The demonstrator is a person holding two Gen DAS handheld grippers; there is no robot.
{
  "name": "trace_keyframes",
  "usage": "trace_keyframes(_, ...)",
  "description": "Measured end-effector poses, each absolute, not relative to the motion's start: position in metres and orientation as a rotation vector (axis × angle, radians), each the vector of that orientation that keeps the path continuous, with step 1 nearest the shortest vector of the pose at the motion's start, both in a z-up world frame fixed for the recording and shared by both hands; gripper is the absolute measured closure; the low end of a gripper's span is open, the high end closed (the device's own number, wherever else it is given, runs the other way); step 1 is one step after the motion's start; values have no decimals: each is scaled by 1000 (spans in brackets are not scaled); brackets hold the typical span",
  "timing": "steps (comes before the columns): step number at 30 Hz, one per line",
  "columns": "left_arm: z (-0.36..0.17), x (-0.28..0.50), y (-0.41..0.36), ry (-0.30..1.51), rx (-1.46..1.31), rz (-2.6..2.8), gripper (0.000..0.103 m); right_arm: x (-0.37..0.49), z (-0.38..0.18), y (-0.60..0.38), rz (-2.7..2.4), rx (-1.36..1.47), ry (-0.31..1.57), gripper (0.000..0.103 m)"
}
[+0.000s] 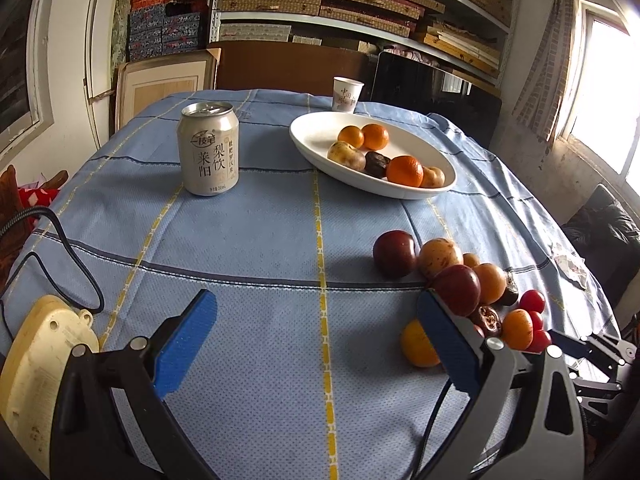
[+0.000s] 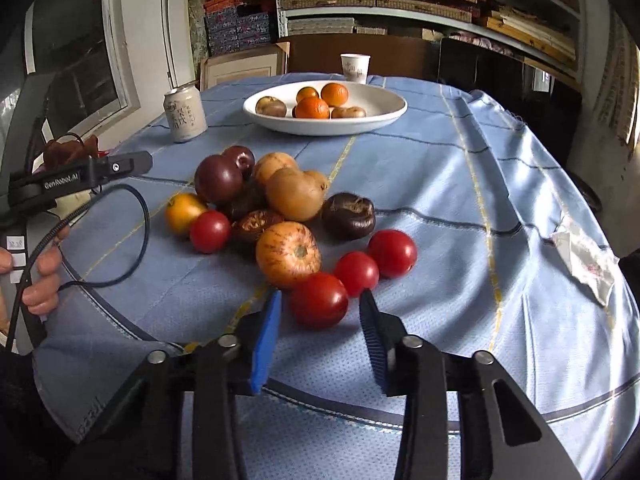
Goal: Organize fruits
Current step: 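Move both open tools back to the fruit cluster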
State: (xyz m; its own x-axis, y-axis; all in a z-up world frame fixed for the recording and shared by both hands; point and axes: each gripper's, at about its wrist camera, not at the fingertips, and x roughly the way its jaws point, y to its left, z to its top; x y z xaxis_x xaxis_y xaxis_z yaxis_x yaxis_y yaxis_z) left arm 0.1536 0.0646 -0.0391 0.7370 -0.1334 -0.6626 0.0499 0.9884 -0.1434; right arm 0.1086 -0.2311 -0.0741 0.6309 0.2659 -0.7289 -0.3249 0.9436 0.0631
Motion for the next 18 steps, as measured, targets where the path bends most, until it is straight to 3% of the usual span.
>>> trace_keyframes(14, -42, 157, 65, 753, -124, -101, 5, 108, -74, -234, 335, -64, 799, 65)
trace_keyframes(18, -43, 158, 66, 759, -127, -98, 5, 108, -75, -232, 340, -73, 800, 72)
